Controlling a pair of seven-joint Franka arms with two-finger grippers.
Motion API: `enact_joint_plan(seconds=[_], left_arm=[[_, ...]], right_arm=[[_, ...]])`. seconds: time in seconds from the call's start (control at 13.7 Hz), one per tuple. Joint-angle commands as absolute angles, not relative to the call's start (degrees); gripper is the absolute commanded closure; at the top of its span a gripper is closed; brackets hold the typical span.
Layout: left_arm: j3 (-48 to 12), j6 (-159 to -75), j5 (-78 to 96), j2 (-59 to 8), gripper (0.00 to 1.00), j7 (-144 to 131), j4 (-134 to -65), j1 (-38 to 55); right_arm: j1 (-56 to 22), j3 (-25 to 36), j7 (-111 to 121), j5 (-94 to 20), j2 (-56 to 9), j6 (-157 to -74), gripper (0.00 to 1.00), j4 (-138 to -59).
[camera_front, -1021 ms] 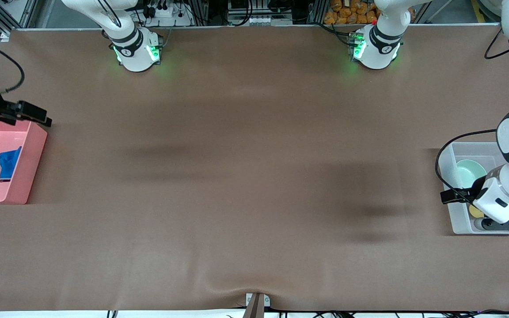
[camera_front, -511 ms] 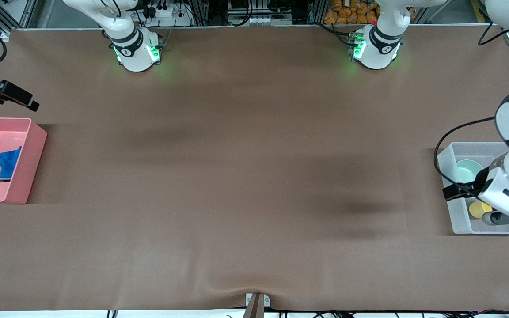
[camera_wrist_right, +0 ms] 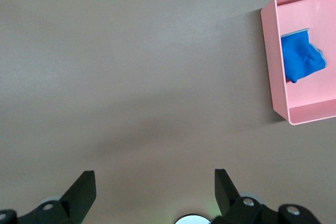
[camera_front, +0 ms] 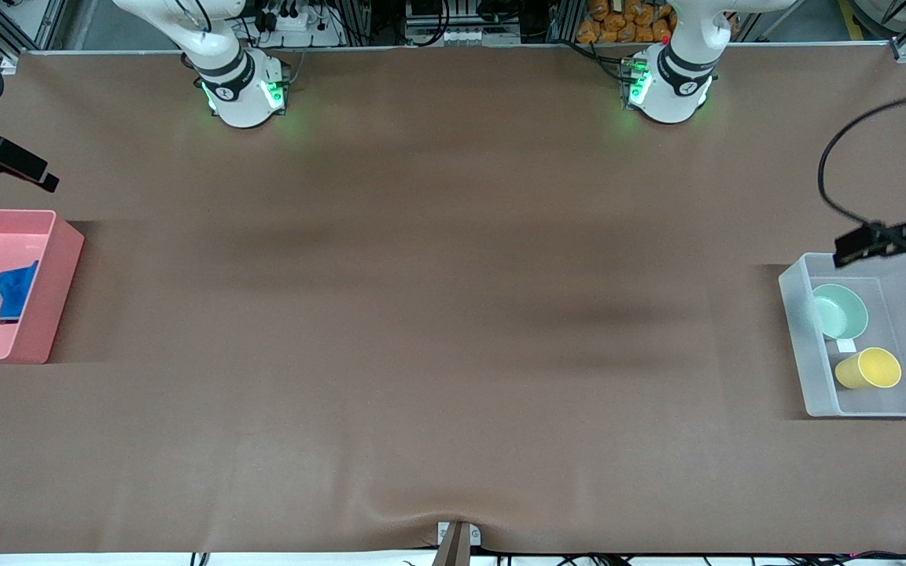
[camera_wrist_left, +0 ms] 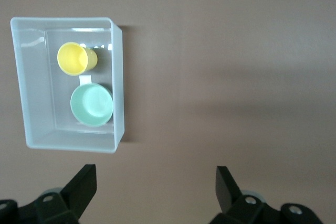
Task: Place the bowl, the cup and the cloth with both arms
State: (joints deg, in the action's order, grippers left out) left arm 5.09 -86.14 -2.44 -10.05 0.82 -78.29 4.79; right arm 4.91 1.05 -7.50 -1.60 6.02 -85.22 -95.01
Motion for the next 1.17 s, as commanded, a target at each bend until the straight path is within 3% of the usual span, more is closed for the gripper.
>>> enact_joint_plan(seconds=[0.0, 0.29, 0.58, 1.09], left_arm=[[5.1, -86.0, -0.9, -3.2, 0.00, 2.2, -84.5, 5.3], [5.1, -85.3, 0.3, -0.5, 0.00, 2.4, -86.6, 5.3], [4.7, -89.9, 0.3, 3.9, 0.00, 2.4, -95.0, 4.7], [4.7, -89.7, 0.4, 1.6, 0.00, 5.0, -91.0, 5.0]], right_arm=[[6.7, 0.3, -6.3, -0.7, 6.6, -84.4, 0.00, -94.7], [6.5, 0.1, -6.5, -0.8, 4.3, -84.6, 0.00, -91.9], [6.5, 0.0, -6.5, -0.8, 2.2, -84.4, 0.00, -89.6], [6.1, -0.1, -6.5, -0.8, 2.1, -84.4, 0.00, -89.8]])
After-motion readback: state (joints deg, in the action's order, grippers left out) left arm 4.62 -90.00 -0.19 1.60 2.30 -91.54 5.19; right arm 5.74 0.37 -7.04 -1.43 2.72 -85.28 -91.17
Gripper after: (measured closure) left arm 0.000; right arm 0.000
